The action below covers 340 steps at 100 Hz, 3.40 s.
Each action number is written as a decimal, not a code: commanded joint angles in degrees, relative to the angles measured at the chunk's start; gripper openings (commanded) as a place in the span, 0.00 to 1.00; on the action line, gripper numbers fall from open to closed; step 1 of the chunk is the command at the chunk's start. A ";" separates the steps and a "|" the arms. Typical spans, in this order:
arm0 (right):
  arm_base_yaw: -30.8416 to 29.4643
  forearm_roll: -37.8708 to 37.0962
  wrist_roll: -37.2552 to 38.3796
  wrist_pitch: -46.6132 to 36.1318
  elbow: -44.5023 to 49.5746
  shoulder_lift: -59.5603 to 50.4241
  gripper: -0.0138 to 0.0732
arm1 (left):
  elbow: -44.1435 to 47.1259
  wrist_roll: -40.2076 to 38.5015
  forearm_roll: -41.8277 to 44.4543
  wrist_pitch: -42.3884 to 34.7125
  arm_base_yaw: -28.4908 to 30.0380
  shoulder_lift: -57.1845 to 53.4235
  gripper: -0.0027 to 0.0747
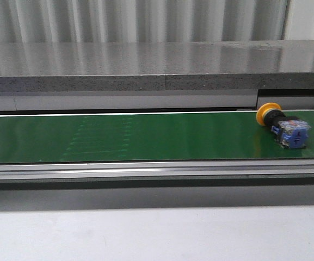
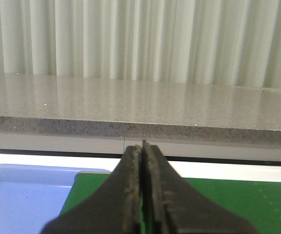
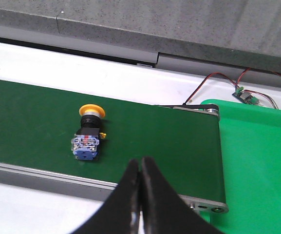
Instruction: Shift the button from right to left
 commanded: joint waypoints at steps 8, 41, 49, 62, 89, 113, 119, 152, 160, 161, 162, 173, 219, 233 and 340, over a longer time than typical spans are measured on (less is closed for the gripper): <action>-0.08 0.95 -0.59 -3.56 -1.30 0.20 0.08 | 1.28 -0.07 -0.12 -6.35 -0.37 -2.02 0.01; -0.08 0.95 -0.59 -3.56 -1.30 0.20 0.08 | -4.06 -0.07 -0.25 0.79 -0.37 -0.18 0.01; -0.08 0.95 -0.59 -3.56 -1.30 0.20 0.08 | -5.98 -0.07 -1.68 2.63 -0.37 2.01 0.01; -0.08 0.95 -0.59 -3.56 -1.30 0.20 0.08 | -9.48 -0.15 -3.27 4.43 -0.37 7.17 0.01; -0.08 0.95 -0.59 -3.56 -1.30 0.20 0.08 | -23.47 -0.15 -4.58 20.32 -0.37 25.67 0.01; -0.08 0.95 -0.59 -3.56 -1.30 0.20 0.08 | -37.23 -0.15 -6.83 36.27 -0.37 41.71 0.01; -0.08 0.95 -0.59 -3.56 -1.30 0.20 0.08 | -39.90 -0.15 -6.83 39.84 -0.37 45.11 0.01; -0.08 0.95 -0.59 -3.56 -1.30 0.20 0.08 | -43.26 -0.15 -6.94 48.69 -0.37 54.84 0.01; -0.08 0.95 -0.59 -3.56 -1.30 0.20 0.08 | -43.26 -0.15 -6.94 48.73 -0.37 55.36 0.01; -0.08 0.95 -0.59 -3.56 -1.30 0.20 0.08 | -43.26 -0.15 -6.94 48.73 -0.37 55.36 0.01; -0.08 0.95 -0.59 -3.56 -1.30 0.20 0.08 | -43.26 -0.15 -6.94 48.62 -0.37 55.36 0.01; -0.08 0.95 -0.59 -3.56 -1.30 0.20 0.08 | -43.26 -0.15 -6.94 48.04 -0.37 55.36 0.01; -0.08 0.95 -0.59 -3.56 -1.30 0.20 0.08 | -43.26 1.05 -6.94 47.39 -0.37 55.36 0.87; -0.08 0.95 -0.59 -3.56 -1.30 0.20 0.08 | -43.26 1.05 -7.02 47.30 -0.37 55.36 0.92; -0.08 0.95 -0.59 -3.59 -1.30 0.20 0.08 | -61.83 -2.21 -9.47 45.86 -11.69 70.17 0.88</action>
